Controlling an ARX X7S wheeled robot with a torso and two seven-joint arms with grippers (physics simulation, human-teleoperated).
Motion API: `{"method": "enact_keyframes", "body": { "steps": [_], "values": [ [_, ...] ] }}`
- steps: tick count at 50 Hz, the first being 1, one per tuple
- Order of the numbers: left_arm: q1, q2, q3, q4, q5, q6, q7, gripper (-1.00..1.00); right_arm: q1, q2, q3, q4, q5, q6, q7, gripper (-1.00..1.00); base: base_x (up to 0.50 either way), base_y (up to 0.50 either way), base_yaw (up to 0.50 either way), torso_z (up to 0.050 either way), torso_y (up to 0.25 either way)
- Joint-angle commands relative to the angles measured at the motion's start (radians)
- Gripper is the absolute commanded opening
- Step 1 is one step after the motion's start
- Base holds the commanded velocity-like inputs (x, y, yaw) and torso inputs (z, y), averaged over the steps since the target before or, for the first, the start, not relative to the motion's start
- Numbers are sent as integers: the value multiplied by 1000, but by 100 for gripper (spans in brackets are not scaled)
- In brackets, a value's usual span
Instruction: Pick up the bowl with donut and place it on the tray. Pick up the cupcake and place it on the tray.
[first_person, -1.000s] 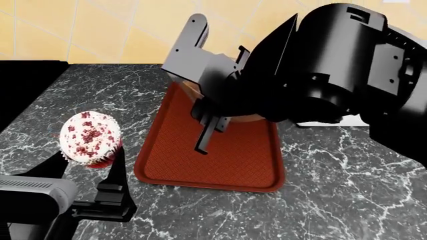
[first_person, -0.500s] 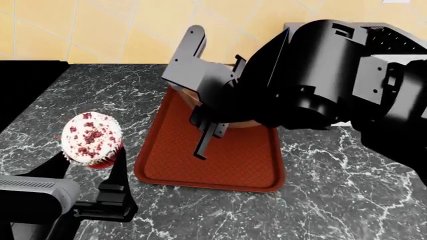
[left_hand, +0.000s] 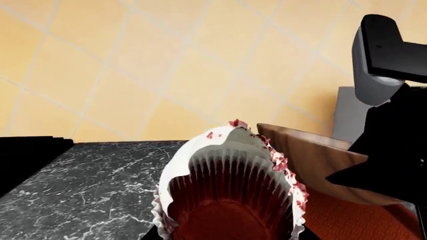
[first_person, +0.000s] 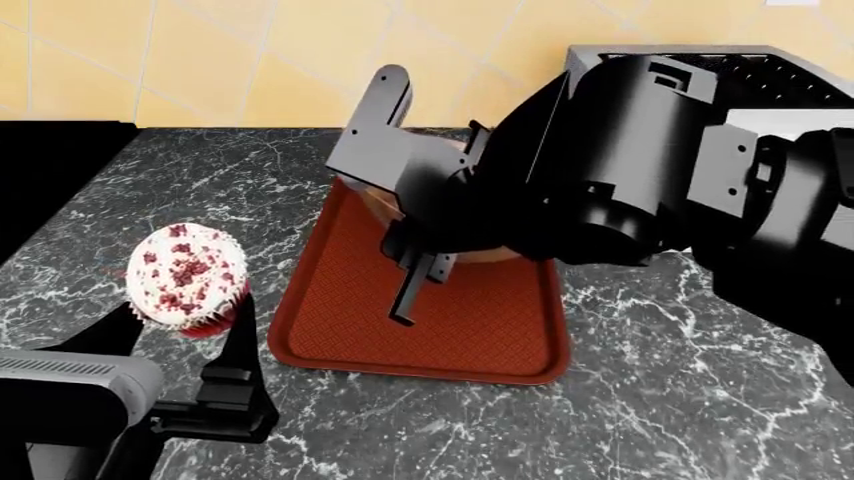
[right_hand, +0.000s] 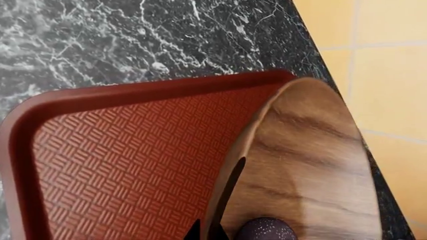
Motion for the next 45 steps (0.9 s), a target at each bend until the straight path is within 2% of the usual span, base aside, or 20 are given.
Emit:
{"method": "enact_keyframes", "body": {
  "steps": [1,37,38,45],
  "values": [
    [-1,4,-13,-2,-6,15,5,-100,-2,-8,-5,20,-50,-8,-6,-100,0,0,0,0,0],
    [14,6,-38,-10,-16,15,13,-100,-9,-16,-13,38,-62,-16,-15,-100,0,0,0,0,1],
    [15,7,-39,-10,-15,16,13,-100,-8,-16,-14,36,-61,-15,-14,100,0,0,0,0,0],
    [18,7,-44,-11,-15,15,13,-100,-4,-16,-11,36,-63,-18,-13,100,0,0,0,0,0]
  ]
}}
